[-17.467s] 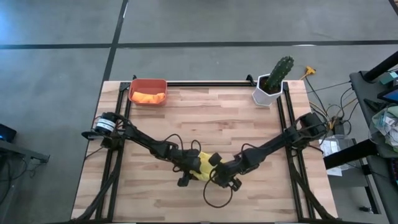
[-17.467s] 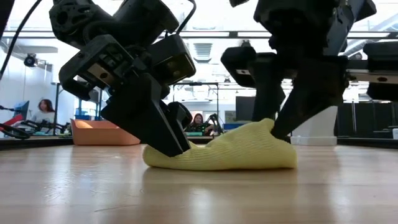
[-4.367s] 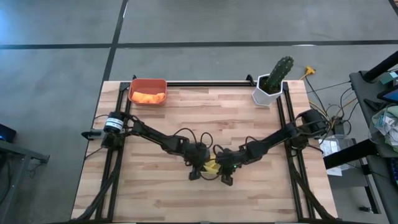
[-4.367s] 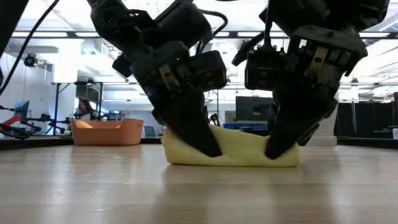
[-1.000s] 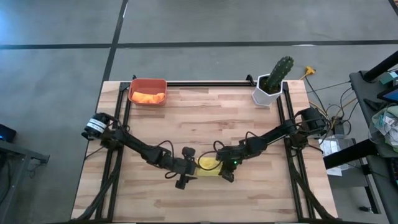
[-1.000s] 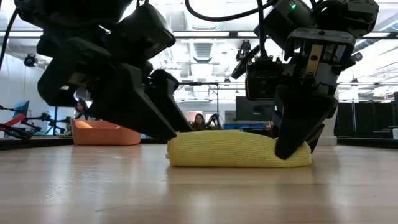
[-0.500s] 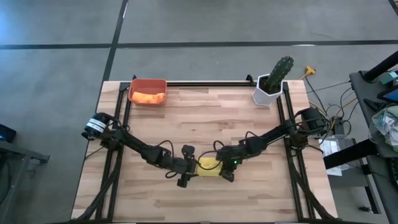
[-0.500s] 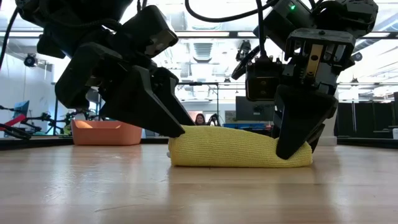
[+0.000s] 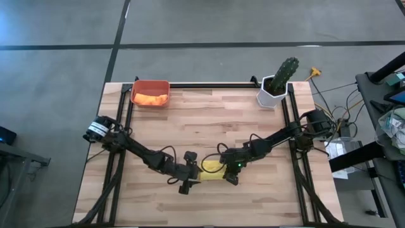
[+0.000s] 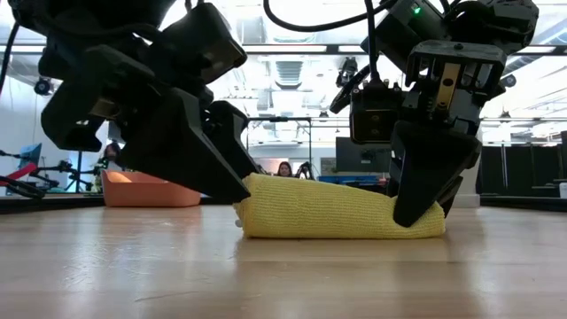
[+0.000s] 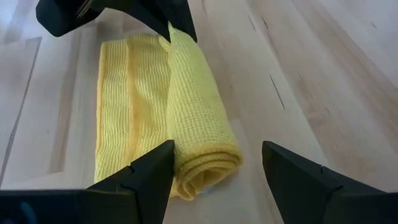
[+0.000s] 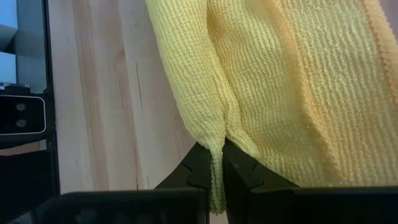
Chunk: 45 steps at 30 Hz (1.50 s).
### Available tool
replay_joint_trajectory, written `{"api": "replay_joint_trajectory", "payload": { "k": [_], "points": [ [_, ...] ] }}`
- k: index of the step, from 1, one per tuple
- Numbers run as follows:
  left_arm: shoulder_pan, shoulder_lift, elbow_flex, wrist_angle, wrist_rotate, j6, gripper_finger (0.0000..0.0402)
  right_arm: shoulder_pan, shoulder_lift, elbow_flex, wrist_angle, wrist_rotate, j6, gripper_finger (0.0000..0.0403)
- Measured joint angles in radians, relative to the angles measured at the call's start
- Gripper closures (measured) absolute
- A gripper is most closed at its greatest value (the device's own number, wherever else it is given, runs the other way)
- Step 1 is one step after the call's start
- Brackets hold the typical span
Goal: Roll microfiber towels into tight, uniform cylinder then place into a basket
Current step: Roll the yellow towel
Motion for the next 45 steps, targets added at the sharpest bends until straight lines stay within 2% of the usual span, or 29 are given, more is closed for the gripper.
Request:
{"api": "replay_joint_trajectory", "payload": {
  "k": [7,15,20,28,33,39,45],
  "points": [
    [-0.001,0.001,-0.002,0.023,-0.007,-0.002,0.0178,0.000,0.000,0.000,0.000,0.000,0.000,0.0390],
    [-0.001,0.070,0.007,0.084,-0.006,-0.058,0.0191,0.000,0.000,0.000,0.000,-0.001,0.018,0.0390],
    [-0.004,0.079,0.009,0.083,0.018,-0.103,0.0245,0.000,0.000,-0.001,0.003,-0.002,0.034,0.0390],
    [-0.005,0.074,0.010,0.080,0.071,-0.105,0.0378,0.000,-0.003,-0.001,0.006,-0.002,0.074,0.0390],
    [-0.004,0.074,0.010,0.075,0.099,-0.106,0.0392,0.000,-0.027,-0.002,0.001,0.000,0.063,0.0388],
    [-0.001,0.072,0.011,0.051,0.155,-0.120,0.0397,0.001,-0.105,-0.003,-0.014,0.025,-0.031,0.0347],
    [0.011,0.066,-0.015,0.057,0.242,-0.260,0.0398,0.003,-0.191,-0.003,-0.008,0.054,-0.217,0.0293]
  ]
}}
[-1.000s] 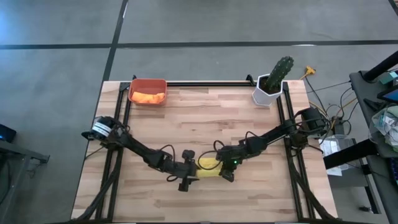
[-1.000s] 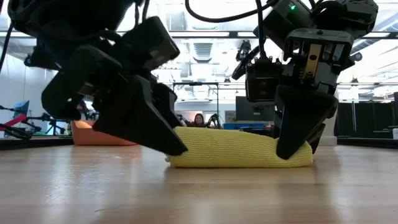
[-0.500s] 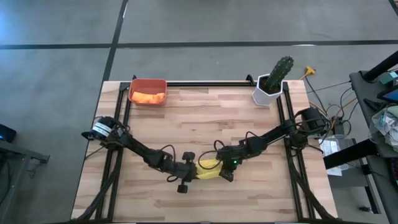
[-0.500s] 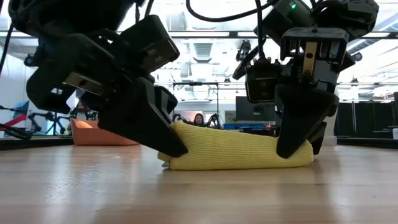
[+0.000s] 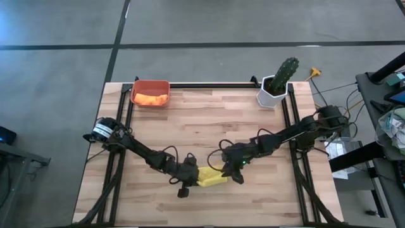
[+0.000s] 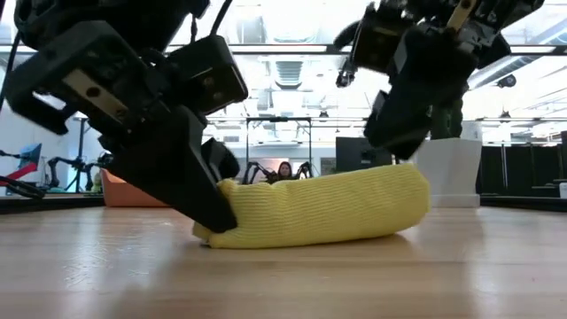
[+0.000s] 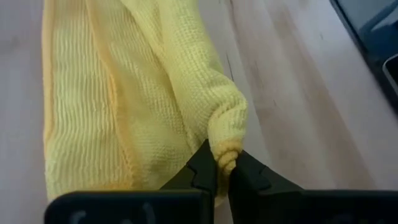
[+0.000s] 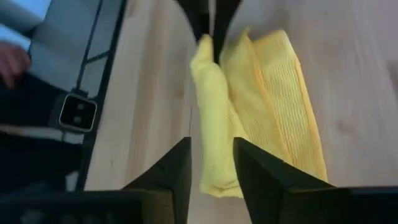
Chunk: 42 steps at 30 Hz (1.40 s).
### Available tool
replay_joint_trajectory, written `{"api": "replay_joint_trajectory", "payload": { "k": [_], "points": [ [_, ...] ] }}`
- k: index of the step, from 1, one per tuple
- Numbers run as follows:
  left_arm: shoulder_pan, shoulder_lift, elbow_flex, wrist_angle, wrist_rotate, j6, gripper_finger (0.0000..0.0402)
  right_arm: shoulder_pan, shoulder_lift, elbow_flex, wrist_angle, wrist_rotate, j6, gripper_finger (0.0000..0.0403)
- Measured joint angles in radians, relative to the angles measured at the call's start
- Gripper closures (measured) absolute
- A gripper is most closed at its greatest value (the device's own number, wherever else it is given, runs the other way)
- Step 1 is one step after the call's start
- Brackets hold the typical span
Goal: Roll microfiber towels into tight, uniform cylinder then place into a basket
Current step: Roll the yellow towel
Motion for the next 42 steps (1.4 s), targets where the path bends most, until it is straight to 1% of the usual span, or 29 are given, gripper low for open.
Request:
{"api": "replay_joint_trajectory", "payload": {
  "k": [4,8,11,14,16,21,24,25,29,31,35,42],
  "points": [
    [0.014,-0.004,-0.025,0.046,0.050,-0.104,0.0399,0.014,-0.021,0.000,0.021,0.002,-0.139,0.0275],
    [0.033,-0.004,-0.042,0.092,0.119,-0.183,0.0399,0.058,-0.019,0.013,0.035,0.017,-0.309,0.0271],
    [0.044,-0.004,-0.050,0.112,0.166,-0.213,0.0399,0.101,-0.009,0.044,0.025,0.096,-0.457,0.0271],
    [0.051,-0.004,-0.076,0.163,0.185,-0.255,0.0400,0.138,0.014,0.080,0.031,0.213,-0.577,0.0270],
    [0.055,-0.005,-0.099,0.217,0.193,-0.286,0.0400,0.152,0.041,0.092,0.018,0.235,-0.623,0.0271],
    [0.069,-0.006,-0.137,0.298,0.203,-0.354,0.0400,0.171,0.159,0.141,0.017,0.235,-0.688,0.0270],
    [0.079,-0.006,-0.157,0.353,0.221,-0.399,0.0400,0.171,0.215,0.176,0.007,0.238,-0.729,0.0275],
    [0.083,-0.006,-0.164,0.370,0.225,-0.411,0.0400,0.170,0.233,0.193,0.013,0.246,-0.736,0.0279],
    [0.091,-0.006,-0.176,0.380,0.243,-0.438,0.0400,0.166,0.283,0.239,-0.001,0.336,-0.776,0.0291],
    [0.091,-0.006,-0.178,0.379,0.247,-0.439,0.0400,0.166,0.288,0.253,-0.006,0.369,-0.787,0.0294],
    [0.091,-0.006,-0.178,0.377,0.254,-0.446,0.0400,0.166,0.299,0.278,-0.011,0.392,-0.789,0.0293],
    [0.092,-0.006,-0.178,0.371,0.260,-0.449,0.0400,0.164,0.304,0.268,-0.020,0.392,-0.744,0.0258]
  ]
}}
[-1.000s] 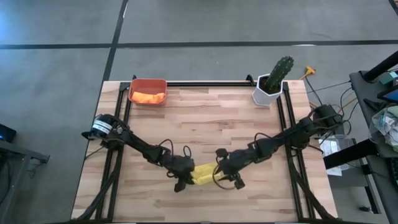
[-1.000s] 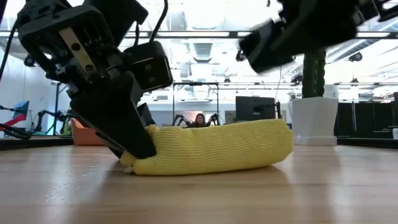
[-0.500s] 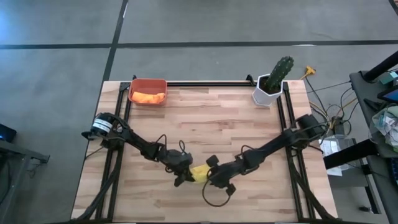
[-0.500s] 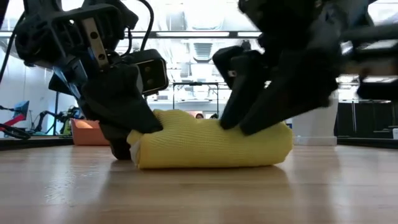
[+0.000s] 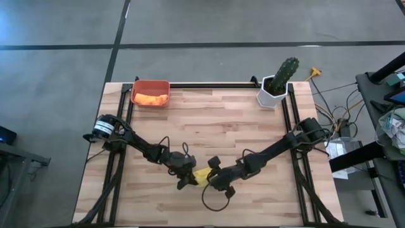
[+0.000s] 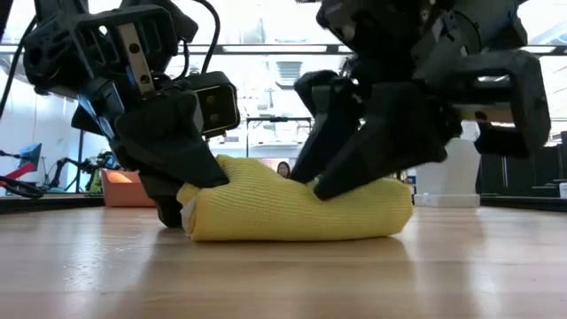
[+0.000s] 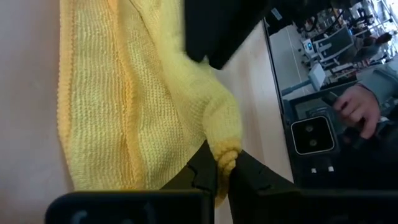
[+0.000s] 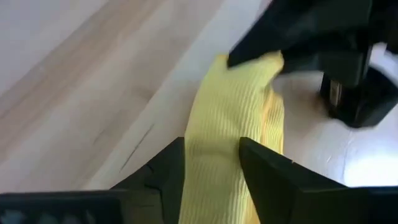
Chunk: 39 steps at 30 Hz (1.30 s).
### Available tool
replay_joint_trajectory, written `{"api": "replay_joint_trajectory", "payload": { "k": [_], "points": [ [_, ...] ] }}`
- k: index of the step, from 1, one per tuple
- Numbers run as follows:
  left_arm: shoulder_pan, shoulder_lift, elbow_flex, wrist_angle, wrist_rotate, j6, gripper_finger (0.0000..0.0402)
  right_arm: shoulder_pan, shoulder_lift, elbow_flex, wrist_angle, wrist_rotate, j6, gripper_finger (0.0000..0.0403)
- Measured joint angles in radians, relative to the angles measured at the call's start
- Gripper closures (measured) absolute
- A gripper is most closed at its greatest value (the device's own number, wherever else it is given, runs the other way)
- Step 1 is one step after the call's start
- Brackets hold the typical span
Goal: Roll microfiber towels into tight, uniform cylinder then place into a basket
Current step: Roll the yellow towel
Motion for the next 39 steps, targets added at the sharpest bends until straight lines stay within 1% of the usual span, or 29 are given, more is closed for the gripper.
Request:
{"api": "replay_joint_trajectory", "payload": {
  "k": [9,13,15,17,21,23,31,39],
  "points": [
    [0.000,0.001,-0.001,-0.002,0.016,0.004,0.0400,-0.016,0.008,-0.003,0.010,-0.005,0.155,0.0195],
    [0.003,0.001,-0.001,-0.008,0.017,0.013,0.0400,-0.012,0.042,0.004,0.010,-0.073,0.169,0.0174],
    [0.004,0.001,-0.002,-0.008,0.016,0.013,0.0400,-0.003,0.054,0.008,0.000,-0.084,0.169,0.0169],
    [0.004,0.001,-0.002,-0.008,0.016,0.012,0.0400,0.003,0.059,0.016,-0.003,-0.071,0.169,0.0169],
    [0.003,0.002,-0.002,-0.008,0.015,0.010,0.0400,0.002,0.042,0.016,-0.008,0.028,0.169,0.0182],
    [0.003,0.002,-0.002,-0.009,0.014,0.010,0.0400,0.000,0.028,0.016,-0.002,0.052,0.169,0.0190],
    [0.003,0.002,-0.003,-0.011,0.012,0.011,0.0400,0.013,0.018,0.026,-0.021,0.053,0.168,0.0221],
    [0.003,0.002,-0.004,-0.010,0.011,0.012,0.0400,0.025,0.029,0.028,-0.026,0.051,0.168,0.0226]
  ]
}}
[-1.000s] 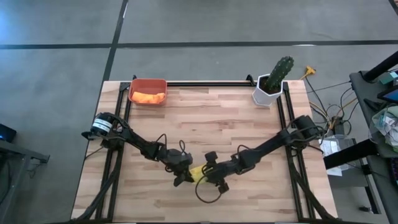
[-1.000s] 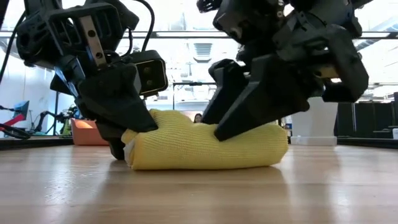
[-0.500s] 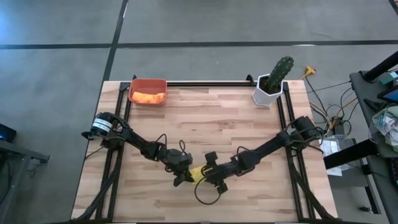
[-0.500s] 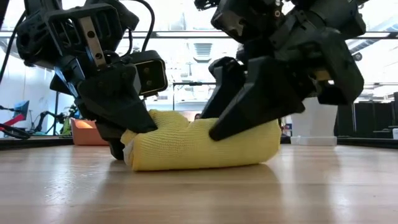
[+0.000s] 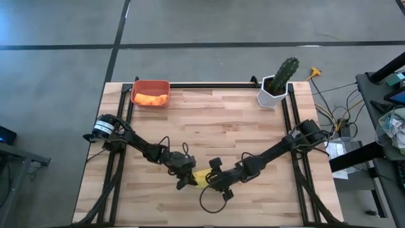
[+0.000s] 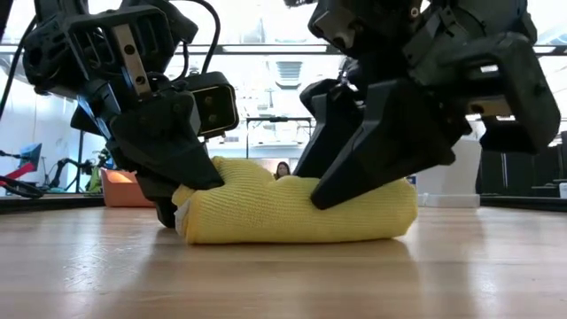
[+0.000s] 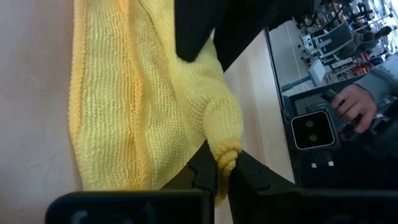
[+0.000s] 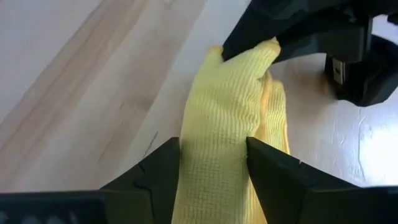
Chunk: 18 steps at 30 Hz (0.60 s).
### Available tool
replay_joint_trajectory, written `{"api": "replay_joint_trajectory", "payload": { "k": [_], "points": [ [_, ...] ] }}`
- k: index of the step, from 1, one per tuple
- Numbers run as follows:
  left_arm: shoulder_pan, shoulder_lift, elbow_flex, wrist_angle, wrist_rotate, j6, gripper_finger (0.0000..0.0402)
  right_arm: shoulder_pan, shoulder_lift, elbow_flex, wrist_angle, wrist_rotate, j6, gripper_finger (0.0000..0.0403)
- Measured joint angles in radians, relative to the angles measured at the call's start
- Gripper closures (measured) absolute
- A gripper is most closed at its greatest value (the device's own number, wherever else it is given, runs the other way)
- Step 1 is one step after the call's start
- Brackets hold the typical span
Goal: Roll microfiber towels into tight, uniform cylinder then place into a basket
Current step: Roll the yellow towel
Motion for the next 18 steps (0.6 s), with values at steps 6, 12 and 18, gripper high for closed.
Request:
{"api": "replay_joint_trajectory", "payload": {
  "k": [6,12,18],
  "points": [
    [0.000,0.000,0.000,0.000,-0.002,0.000,0.0400,0.000,0.031,0.005,0.003,-0.003,0.032,0.0250],
    [-0.002,0.000,0.000,-0.005,-0.002,0.022,0.0400,-0.001,0.047,0.025,0.002,-0.072,0.071,0.0339],
    [-0.002,0.000,0.000,-0.008,0.014,0.054,0.0383,-0.019,0.047,0.027,0.010,-0.166,0.145,0.0383]
  ]
}}
